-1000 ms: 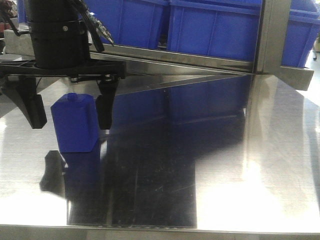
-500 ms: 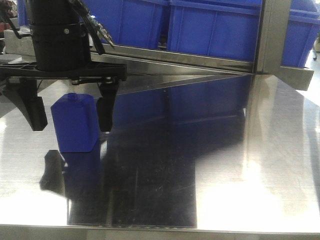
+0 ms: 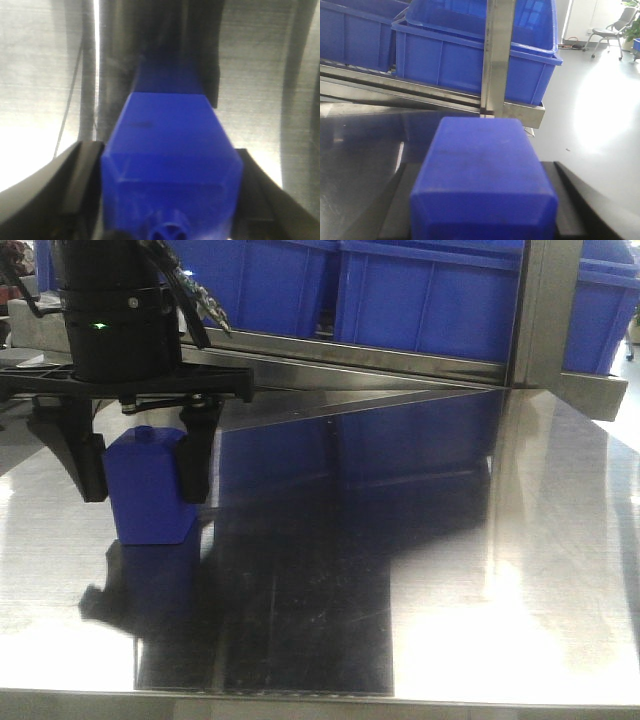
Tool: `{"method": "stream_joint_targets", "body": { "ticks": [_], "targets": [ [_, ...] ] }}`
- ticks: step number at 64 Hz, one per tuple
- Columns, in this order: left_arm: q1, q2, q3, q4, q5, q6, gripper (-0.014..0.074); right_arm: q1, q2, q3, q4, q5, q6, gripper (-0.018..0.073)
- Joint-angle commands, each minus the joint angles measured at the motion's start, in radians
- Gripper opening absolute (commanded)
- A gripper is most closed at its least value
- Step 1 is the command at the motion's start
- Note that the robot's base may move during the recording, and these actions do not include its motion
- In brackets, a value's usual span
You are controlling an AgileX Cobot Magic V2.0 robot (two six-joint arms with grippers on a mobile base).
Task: Pick and sort blue part to right shelf
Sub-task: 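Close the left gripper on the blue part and lift it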
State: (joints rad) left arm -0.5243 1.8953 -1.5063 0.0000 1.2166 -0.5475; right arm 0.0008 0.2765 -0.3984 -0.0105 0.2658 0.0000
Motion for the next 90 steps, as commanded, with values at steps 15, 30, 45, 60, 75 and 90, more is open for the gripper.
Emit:
{"method": "stream_joint_targets", "body": {
  "ticks": [15, 30, 45, 60, 75, 90],
  "targets": [
    [-0.004, -0.046, -0.030, 0.000, 0.020, -0.010, 0.0342, -0.006, 0.007, -0.031, -0.002, -0.096, -0.008, 0.0421],
    [-0.004, -0.084, -0.030, -0.009, 0.014, -0.004, 0.0333, -0.006, 0.007, -0.031, -0.002, -0.096, -0.008, 0.0421],
    [-0.003, -0.194, -0.012, -0.124, -0.063, 0.326, 0.0334, -0.006, 0.007, -0.031, -0.002, -0.096, -0.008, 0.0421],
    [-0.001, -0.342, 0.105, -0.162, -0.263, 0.529, 0.0333, -0.006, 0.007, -0.031, -0.002, -0.096, -0.008, 0.0421],
    [0.043, -0.531, 0.323, -0.233, -0.537, 0.713, 0.0333, -0.006, 0.007, -0.031, -0.002, -0.096, -0.008, 0.0421],
    [0.138, -0.739, 0.526, -0.233, -0.736, 0.718, 0.0333, -0.006, 0.007, -0.031, -0.002, -0.096, -0.008, 0.0421]
  ]
}}
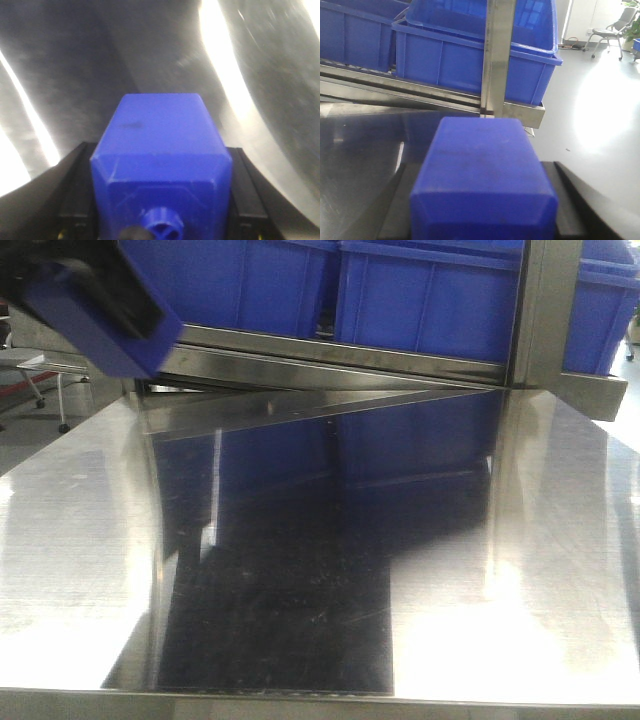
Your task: Pick and sort blue part to right shelf
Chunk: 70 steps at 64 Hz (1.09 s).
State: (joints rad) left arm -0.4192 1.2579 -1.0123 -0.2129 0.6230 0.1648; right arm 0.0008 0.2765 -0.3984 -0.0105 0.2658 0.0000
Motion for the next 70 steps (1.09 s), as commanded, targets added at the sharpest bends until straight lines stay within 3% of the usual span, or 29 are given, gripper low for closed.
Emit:
{"method": "stream_joint_targets", "body": {
  "ticks": [1, 10, 28, 50, 55, 57, 61, 70],
  "targets": [
    [0.043, -0.123, 0.053, -0.020, -0.165, 0.005, 0.0333, -0.006, 0.007, -0.031, -0.002, -0.096, -0.008, 0.0421],
    [0.107, -0.258, 0.172, -0.020, -0.265, 0.012, 0.0333, -0.006, 0.007, -0.031, -0.002, -0.096, -0.008, 0.0421],
    [0.234, -0.528, 0.337, -0.020, -0.303, 0.004, 0.0333, -0.006, 0.007, -0.031, -0.002, -0.096, -0.008, 0.0421],
    [0.250, -0.864, 0.451, -0.017, -0.303, 0.004, 0.0333, -0.006, 0.007, -0.031, -0.002, -0.096, -0.008, 0.0421],
    [0.250, -0.933, 0.471, 0.052, -0.301, -0.078, 0.0334, -0.006, 0.007, -0.031, -0.002, -0.096, -0.008, 0.0421],
    [0.250, -0.960, 0.479, 0.116, -0.297, -0.165, 0.0334, -0.006, 0.007, -0.031, -0.002, -0.096, -0.008, 0.0421],
    [0.250, -0.988, 0.484, 0.213, -0.283, -0.247, 0.0333, -0.006, 0.007, -0.031, -0.002, -0.096, -0.008, 0.0421],
    [0.250, -1.010, 0.484, 0.256, -0.264, -0.258, 0.0333, -0.006, 0.007, -0.031, -0.002, -0.096, -0.008, 0.0421]
  ]
}}
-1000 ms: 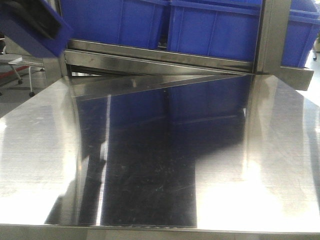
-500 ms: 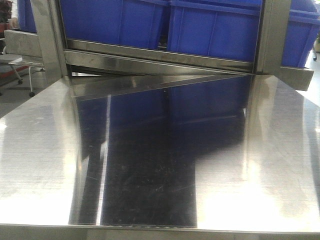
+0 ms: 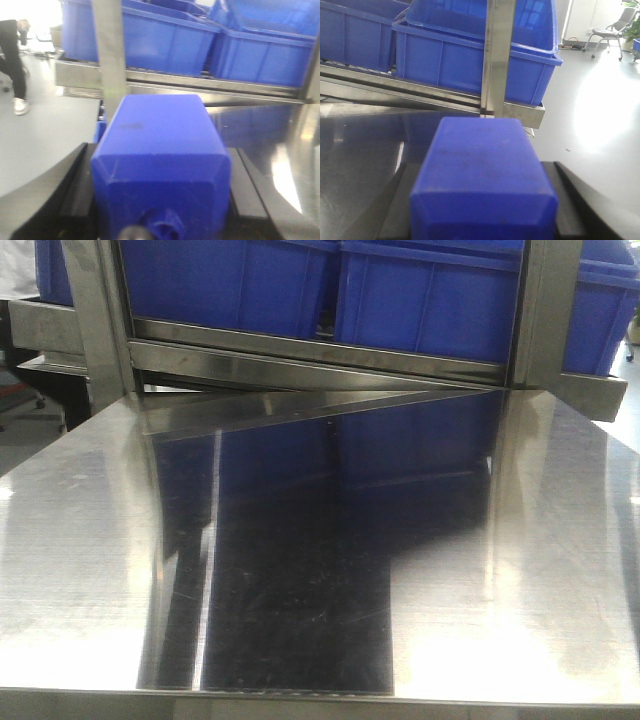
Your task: Pick and sort blue part to right shelf
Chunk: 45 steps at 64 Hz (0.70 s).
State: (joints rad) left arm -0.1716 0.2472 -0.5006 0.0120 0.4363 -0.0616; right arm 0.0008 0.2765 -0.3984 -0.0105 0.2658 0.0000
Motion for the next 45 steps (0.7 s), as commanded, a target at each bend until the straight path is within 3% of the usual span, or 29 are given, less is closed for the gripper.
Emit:
{"method": "stream_joint_targets", "body": {
  "ticks": [1, 45],
  "targets": [
    [0.003, 0.002, -0.028, 0.029, -0.078, -0.032, 0.0333, -0.006, 0.007, -0.031, -0.002, -0.096, -0.008, 0.0421],
    [0.003, 0.000, -0.028, 0.029, -0.078, -0.032, 0.0333, -0.006, 0.007, -0.031, -0.002, -0.096, -0.008, 0.0421]
  ]
}}
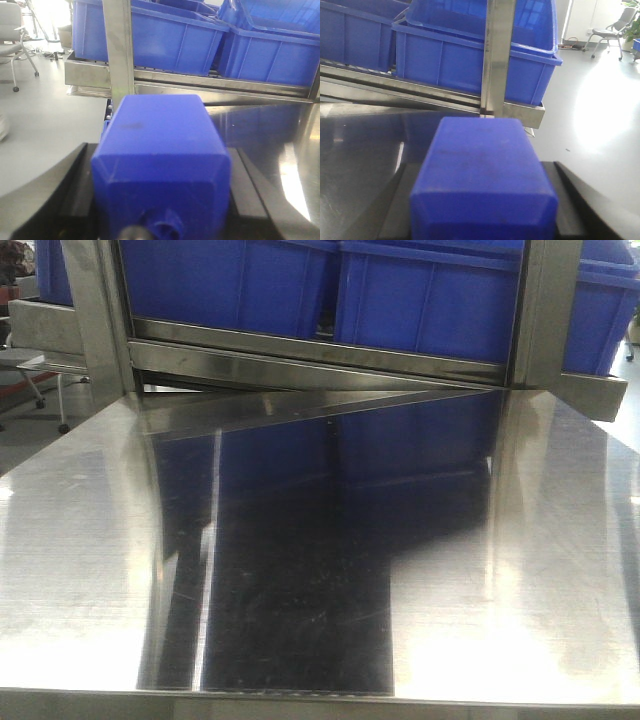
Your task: Pick and sort blue part to right shelf
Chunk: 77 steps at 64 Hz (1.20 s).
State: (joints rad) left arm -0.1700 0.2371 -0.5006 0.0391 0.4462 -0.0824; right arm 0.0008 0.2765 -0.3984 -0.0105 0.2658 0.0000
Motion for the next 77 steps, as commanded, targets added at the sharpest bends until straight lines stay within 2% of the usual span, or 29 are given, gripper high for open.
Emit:
{"method": "stream_joint_targets", "body": {
  "ticks": [1, 77],
  "targets": [
    [0.001, 0.010, -0.028, 0.002, -0.088, -0.011, 0.0333, -0.006, 0.007, -0.031, -0.002, -0.096, -0.008, 0.0421],
    [0.001, 0.010, -0.028, 0.002, -0.088, -0.011, 0.0333, -0.006, 0.007, -0.031, -0.002, -0.096, -0.008, 0.0421]
  ]
}}
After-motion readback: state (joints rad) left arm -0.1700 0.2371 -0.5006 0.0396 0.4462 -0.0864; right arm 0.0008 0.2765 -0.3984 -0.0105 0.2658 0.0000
